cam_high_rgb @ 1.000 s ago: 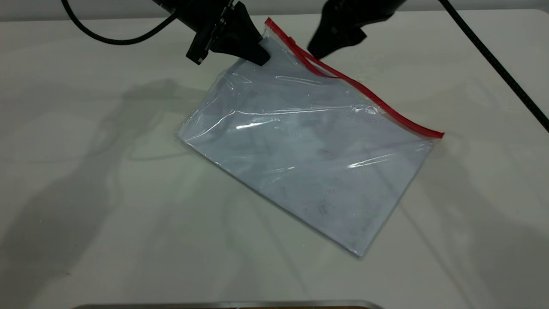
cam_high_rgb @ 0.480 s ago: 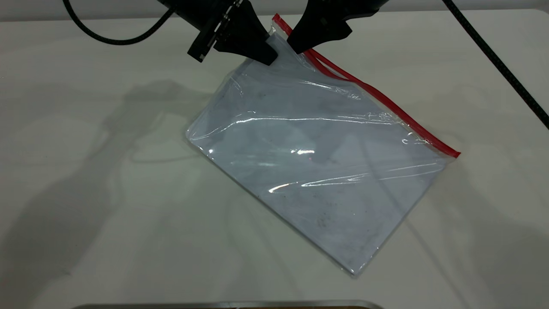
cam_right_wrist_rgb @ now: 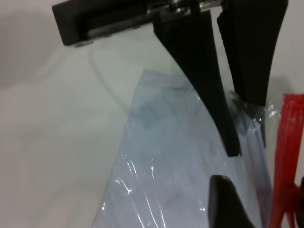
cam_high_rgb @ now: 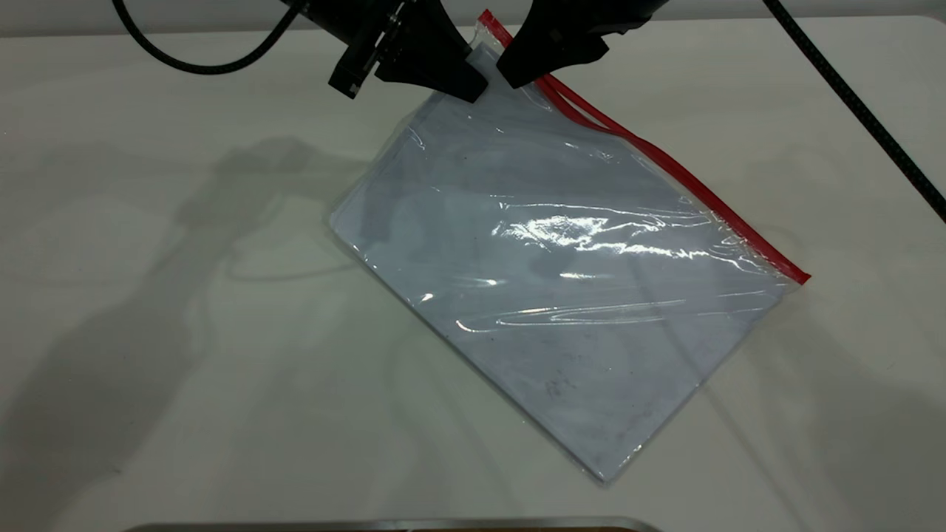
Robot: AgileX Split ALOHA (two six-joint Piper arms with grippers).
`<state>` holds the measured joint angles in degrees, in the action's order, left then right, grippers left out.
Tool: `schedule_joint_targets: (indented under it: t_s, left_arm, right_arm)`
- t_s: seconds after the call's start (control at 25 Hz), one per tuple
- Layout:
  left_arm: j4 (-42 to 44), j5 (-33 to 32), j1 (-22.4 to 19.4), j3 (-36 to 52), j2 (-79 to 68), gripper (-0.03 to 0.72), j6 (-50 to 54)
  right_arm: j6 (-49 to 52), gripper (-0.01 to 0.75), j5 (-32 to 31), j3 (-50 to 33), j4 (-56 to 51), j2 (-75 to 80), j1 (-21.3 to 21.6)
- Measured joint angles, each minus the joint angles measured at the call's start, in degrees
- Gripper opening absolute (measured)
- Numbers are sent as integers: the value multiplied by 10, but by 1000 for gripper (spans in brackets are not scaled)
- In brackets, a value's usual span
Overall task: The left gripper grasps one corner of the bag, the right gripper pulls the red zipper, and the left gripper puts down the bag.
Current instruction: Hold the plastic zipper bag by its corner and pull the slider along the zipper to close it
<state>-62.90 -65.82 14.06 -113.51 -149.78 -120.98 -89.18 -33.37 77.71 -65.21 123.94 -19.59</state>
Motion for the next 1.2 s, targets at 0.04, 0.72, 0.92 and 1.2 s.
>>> schedule_joint_targets:
  t_s: [0.04,0.72,0.92,1.2]
  left_arm:
    - [0,0,0,0,0,53,0]
    - [-2,-1,1,0,0,53,0]
    - [-5,-1,1,0,0,53,0]
    - [-20,-1,1,0,0,53,5]
  right_arm:
    - [0,347,0,0,-4,0,0]
    - [0,33,11,0,-28,0,0]
    - [6,30,12,0,-28,0,1]
    - [109,30,3,0,38,0,19]
